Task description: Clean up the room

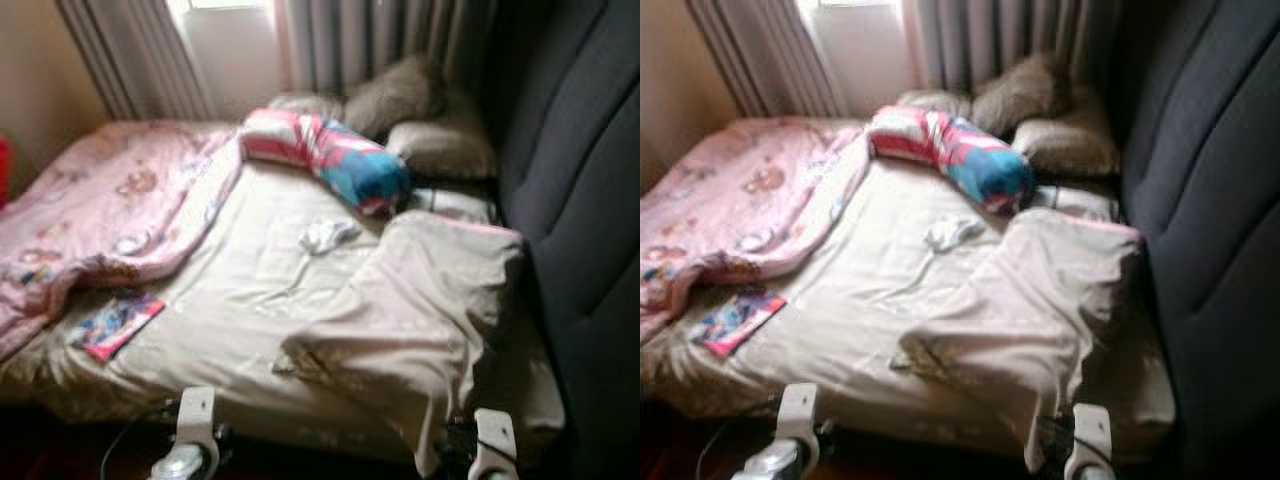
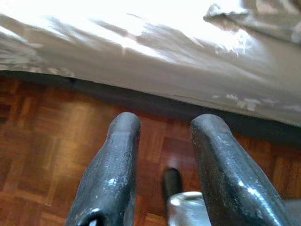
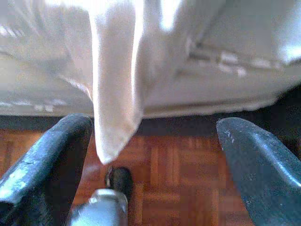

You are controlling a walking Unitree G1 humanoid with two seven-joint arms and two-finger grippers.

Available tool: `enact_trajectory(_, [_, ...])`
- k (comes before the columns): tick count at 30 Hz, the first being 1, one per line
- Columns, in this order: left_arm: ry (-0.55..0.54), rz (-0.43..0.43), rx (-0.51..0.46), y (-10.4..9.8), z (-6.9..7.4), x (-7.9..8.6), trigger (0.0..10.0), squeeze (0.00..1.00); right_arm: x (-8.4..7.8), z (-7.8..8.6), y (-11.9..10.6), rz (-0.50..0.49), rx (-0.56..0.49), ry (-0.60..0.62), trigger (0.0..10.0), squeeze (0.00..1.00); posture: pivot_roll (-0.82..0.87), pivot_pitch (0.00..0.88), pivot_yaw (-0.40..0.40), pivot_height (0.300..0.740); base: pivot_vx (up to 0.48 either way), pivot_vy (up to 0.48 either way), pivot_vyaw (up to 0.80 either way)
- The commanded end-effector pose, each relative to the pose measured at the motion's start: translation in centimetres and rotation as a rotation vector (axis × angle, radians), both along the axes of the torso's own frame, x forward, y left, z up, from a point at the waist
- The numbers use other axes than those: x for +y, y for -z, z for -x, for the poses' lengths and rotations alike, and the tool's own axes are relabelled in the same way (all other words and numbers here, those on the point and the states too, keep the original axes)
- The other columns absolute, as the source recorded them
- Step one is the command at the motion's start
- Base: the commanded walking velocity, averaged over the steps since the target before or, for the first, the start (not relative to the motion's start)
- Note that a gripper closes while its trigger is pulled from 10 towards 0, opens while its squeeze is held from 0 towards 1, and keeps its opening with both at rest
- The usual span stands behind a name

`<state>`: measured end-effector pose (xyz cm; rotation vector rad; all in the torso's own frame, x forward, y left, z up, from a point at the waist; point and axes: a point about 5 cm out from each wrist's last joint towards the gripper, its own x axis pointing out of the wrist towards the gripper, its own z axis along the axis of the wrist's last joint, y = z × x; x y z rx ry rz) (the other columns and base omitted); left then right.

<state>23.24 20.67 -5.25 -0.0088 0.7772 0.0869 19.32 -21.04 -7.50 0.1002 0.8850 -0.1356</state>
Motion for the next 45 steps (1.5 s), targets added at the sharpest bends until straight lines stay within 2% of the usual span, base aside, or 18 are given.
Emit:
enact_trajectory(1, [-0.022,-0.011,0.002,-0.1,0.3,1.3,10.0,0.00,0.4,-0.1,0.0,-0.013,-0.007,0.005,10.0,0.00,0.01,0.000,0.010,0.740,0.000,0.000,0.00])
enact_trajectory(6, [-0.026,-0.005,0.003,0.0,0.4,1.3,10.0,0.00,0.4,-0.1,0.0,-0.013,-0.009,0.007,10.0,0.00,0.01,0.000,0.008,0.740,0.000,0.000,0.00])
enact_trajectory(13, [-0.024,0.008,0.010,0.4,0.7,0.4,10.0,0.00,0.3,-0.2,-0.1,-0.014,-0.014,0.011,10.0,0.00,0.01,0.000,0.002,0.740,0.000,0.000,0.00])
enact_trajectory(16, [-0.017,0.015,-0.006,0.1,0.1,-0.3,10.0,0.00,0.3,-0.2,-0.1,-0.013,-0.017,0.012,10.0,0.00,0.01,0.000,0.002,0.740,0.000,0.000,0.00])
enact_trajectory(36, [-0.024,0.013,-0.017,-0.2,-0.1,0.3,10.0,0.00,0.2,-0.4,-0.2,-0.019,-0.033,0.017,10.0,0.00,0.01,0.000,0.000,0.740,0.012,0.000,0.00])
enact_trajectory(45, [-0.012,0.017,-0.025,-0.3,-0.5,-0.5,10.0,0.00,0.3,-0.5,-0.3,-0.025,-0.048,0.018,10.0,0.00,0.01,0.000,-0.001,0.740,0.271,0.000,0.00])
